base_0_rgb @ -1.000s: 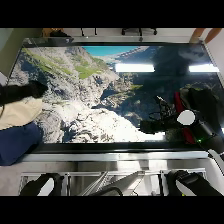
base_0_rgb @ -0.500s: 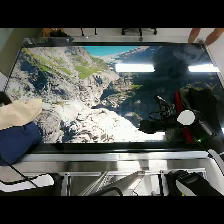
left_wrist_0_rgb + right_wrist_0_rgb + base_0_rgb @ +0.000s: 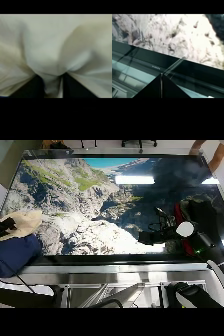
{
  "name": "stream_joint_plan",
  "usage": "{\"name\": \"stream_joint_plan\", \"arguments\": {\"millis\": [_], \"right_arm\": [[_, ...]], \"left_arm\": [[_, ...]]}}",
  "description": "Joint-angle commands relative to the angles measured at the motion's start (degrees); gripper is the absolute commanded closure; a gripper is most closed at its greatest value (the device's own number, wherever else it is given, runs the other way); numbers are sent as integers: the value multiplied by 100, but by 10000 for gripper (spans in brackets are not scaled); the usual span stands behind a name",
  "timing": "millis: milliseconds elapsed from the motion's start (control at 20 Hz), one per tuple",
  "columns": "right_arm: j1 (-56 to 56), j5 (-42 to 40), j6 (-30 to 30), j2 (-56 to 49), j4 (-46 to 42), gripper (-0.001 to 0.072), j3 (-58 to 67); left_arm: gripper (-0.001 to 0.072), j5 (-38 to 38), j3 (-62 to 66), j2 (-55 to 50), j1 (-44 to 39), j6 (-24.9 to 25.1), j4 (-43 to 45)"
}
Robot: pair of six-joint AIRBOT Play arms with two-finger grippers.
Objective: Fold the shirts.
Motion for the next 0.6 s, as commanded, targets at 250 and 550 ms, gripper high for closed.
{"name": "stream_joint_plan", "arguments": {"millis": [250, 550], "right_arm": [[4, 85, -4, -22, 306, 688, 7], [-260, 116, -494, -11, 306, 684, 310]], "left_arm": [[692, -179, 1443, 702, -826, 192, -610], [692, -1191, 2769, 1884, -2435, 352, -2549]]}}
